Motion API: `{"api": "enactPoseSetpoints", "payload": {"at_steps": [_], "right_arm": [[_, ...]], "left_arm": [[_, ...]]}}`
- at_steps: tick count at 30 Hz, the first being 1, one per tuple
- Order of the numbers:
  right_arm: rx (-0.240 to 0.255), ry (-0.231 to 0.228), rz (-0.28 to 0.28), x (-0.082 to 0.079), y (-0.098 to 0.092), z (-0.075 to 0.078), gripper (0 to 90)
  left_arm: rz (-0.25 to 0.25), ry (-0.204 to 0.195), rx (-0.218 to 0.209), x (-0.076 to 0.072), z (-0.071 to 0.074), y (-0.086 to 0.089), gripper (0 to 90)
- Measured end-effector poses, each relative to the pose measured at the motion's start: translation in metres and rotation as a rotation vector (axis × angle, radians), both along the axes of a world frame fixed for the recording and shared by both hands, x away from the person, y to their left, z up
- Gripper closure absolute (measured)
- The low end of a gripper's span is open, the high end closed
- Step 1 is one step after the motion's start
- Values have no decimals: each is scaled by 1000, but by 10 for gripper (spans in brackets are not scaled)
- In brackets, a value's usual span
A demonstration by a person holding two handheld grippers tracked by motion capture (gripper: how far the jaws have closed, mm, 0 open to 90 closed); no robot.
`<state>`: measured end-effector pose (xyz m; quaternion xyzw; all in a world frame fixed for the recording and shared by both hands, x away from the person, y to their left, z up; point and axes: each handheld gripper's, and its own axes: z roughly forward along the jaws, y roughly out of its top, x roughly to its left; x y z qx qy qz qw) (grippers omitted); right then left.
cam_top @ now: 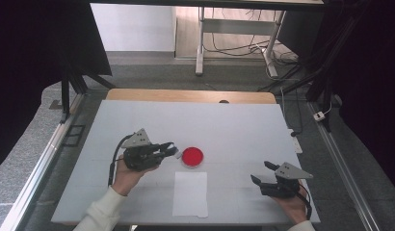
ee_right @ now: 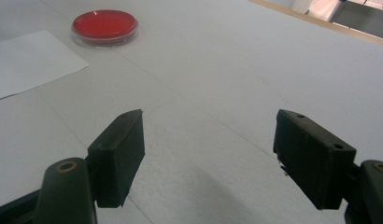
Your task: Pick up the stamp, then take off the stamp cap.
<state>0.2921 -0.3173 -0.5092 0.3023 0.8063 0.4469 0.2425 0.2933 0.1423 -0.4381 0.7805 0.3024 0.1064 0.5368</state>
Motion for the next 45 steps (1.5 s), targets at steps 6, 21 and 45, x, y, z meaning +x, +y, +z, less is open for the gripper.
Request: {"api": "enactPoseSetpoints", "payload": {"at_steps": [6,21,45], "right_arm": [[4,0,4,0,0,0,245],[3,-3,10,0,2,0,247],[2,-12,14,-2,3,1,247]], "left_arm": [[-32,-4,8,2,2,-13,756],[-81,9,16,8,0,-40,756],[-99,10,38,8,-4,-52,756]]}}
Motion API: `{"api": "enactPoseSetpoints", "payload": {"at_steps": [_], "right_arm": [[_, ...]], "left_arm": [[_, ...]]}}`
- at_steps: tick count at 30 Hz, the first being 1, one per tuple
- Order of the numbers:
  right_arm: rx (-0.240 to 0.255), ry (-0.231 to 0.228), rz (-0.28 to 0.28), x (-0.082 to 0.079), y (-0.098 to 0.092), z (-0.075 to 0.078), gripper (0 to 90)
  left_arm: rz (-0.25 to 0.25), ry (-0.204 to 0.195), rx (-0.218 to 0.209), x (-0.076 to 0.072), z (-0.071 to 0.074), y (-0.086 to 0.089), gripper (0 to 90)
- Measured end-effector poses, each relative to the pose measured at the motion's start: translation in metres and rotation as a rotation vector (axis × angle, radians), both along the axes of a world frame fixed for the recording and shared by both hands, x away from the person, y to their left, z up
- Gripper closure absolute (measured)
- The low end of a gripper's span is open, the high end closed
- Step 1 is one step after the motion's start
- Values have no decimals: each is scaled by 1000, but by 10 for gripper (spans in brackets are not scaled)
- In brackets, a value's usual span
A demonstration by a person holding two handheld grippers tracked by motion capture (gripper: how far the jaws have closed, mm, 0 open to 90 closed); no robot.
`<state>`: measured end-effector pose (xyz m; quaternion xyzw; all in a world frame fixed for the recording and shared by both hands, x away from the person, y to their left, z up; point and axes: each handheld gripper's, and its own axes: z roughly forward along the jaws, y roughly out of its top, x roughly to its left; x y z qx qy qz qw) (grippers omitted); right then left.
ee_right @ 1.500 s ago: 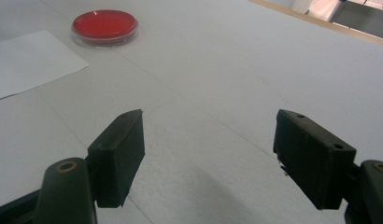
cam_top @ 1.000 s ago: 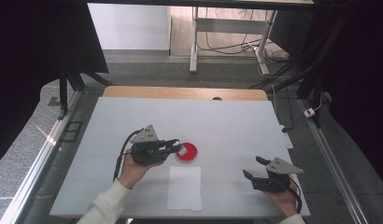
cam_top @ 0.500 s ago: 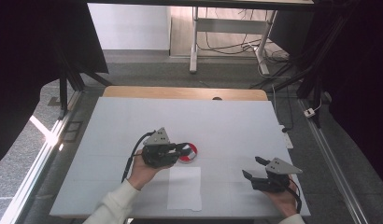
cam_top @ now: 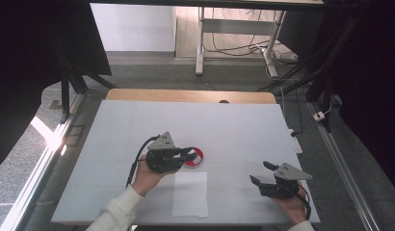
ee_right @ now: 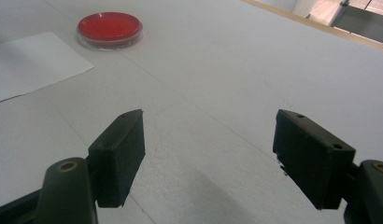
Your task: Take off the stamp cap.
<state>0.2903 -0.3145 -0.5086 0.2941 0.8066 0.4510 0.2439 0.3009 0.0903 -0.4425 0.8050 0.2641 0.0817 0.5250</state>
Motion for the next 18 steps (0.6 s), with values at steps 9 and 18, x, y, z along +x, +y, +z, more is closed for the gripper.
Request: {"api": "enactPoseSetpoints", "payload": {"at_steps": [9,18], "right_arm": [[1,0,6,-2,2,1,247],[32,9,31,-3,8,4,249]], "left_arm": [[6,3,-2,1,-1,1,756],[9,7,3,2,-3,1,756]]}}
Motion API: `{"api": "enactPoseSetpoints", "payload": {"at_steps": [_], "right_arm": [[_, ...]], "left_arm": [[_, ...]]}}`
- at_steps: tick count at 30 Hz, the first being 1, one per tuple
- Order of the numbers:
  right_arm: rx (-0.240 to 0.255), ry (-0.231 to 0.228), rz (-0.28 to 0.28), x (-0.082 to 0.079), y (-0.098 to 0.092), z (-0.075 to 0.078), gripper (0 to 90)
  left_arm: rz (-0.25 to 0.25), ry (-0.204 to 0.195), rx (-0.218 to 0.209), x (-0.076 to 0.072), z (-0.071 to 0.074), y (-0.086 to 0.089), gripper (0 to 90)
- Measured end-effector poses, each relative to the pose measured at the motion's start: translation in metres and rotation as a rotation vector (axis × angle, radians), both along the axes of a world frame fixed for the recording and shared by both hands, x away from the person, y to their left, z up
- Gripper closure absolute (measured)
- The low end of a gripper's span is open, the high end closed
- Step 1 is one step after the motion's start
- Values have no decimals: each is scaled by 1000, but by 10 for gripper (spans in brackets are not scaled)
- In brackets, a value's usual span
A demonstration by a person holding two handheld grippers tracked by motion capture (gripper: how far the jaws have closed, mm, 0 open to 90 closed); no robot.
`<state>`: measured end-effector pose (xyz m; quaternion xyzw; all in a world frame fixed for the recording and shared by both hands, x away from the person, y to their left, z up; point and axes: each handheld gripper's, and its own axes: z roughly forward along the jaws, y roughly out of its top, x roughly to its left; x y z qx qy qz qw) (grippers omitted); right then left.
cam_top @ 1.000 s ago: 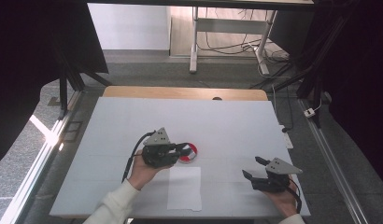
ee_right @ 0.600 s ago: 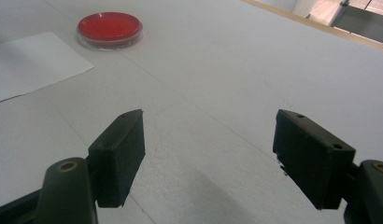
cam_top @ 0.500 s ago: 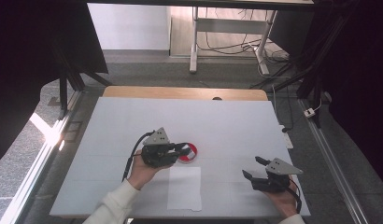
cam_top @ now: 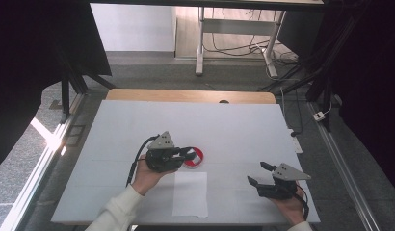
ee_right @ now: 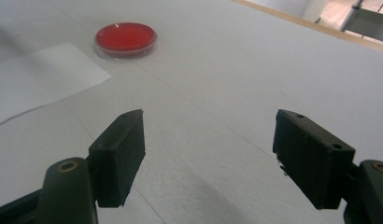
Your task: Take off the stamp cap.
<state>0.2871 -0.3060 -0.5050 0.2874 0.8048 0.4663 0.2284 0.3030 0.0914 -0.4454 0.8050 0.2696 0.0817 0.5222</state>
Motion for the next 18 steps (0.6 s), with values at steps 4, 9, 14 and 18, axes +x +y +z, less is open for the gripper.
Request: {"api": "enactPoseSetpoints", "payload": {"at_steps": [4,9,14,18], "right_arm": [[-2,8,18,-1,6,0,263],[0,3,20,-1,11,0,265],[-3,-4,23,-4,19,2,265],[-15,-9,26,-6,27,3,266]], "left_arm": [[-3,0,0,0,0,0,756],[0,2,-2,0,0,0,756],[1,3,0,1,-1,-2,756],[1,3,3,1,-2,-3,756]]}}
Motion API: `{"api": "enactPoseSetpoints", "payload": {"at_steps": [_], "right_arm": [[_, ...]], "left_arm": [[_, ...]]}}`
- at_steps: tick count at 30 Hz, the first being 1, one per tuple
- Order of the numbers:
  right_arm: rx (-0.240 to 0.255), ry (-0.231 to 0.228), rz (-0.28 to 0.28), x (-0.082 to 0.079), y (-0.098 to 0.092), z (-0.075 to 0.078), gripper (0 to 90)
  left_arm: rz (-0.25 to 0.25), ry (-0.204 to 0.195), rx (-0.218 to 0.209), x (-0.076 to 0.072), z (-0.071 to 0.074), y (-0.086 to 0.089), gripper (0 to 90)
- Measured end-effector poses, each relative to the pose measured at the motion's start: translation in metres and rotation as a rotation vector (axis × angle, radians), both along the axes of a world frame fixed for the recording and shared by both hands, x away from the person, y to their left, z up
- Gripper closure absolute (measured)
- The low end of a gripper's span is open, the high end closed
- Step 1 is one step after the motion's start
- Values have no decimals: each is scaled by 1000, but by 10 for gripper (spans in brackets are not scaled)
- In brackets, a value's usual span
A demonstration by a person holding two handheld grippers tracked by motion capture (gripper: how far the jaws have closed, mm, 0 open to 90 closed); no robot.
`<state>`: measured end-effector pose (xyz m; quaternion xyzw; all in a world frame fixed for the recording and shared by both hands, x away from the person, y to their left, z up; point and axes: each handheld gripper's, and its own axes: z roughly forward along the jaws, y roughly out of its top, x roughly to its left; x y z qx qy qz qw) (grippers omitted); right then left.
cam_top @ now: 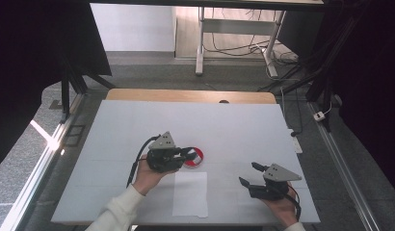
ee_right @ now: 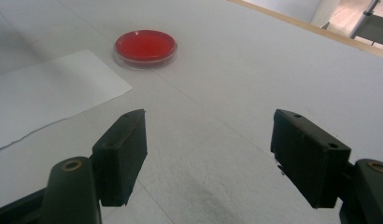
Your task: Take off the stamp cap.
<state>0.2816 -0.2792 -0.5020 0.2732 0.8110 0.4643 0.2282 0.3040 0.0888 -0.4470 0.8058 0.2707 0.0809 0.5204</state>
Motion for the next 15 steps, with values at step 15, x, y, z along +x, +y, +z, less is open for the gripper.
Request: {"api": "enactPoseSetpoints", "payload": {"at_steps": [15], "right_arm": [[0,2,8,1,17,-2,273]], "left_arm": [[8,12,11,1,-4,-3,756]]}}
